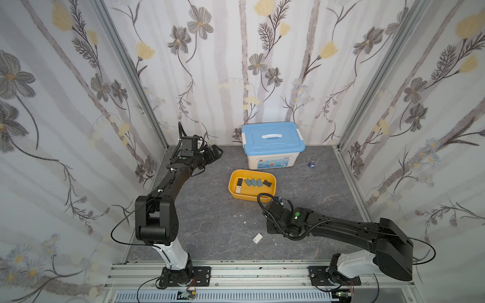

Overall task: Put the eraser in the storage box
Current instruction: Pick up the eraser from the center of the board, then place the eraser in the storage box.

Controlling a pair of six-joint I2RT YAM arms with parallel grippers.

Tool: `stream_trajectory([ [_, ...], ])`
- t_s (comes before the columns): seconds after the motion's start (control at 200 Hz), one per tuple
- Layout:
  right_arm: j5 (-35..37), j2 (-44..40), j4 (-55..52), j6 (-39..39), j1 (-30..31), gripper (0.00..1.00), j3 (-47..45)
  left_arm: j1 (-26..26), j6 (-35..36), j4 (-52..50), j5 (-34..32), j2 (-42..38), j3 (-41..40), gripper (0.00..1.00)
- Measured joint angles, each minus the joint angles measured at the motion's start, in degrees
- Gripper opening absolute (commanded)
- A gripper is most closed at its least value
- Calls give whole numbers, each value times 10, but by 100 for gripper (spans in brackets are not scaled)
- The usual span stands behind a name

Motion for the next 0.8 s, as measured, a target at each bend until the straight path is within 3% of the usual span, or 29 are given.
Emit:
stream_trajectory([
  [0.495,7,183,23,-224,-127,25,290,0,17,-43,-21,6,66,100],
  [0.799,-30,297,24,-296,-178,25,367,0,20,-50,-43,25,88,100],
])
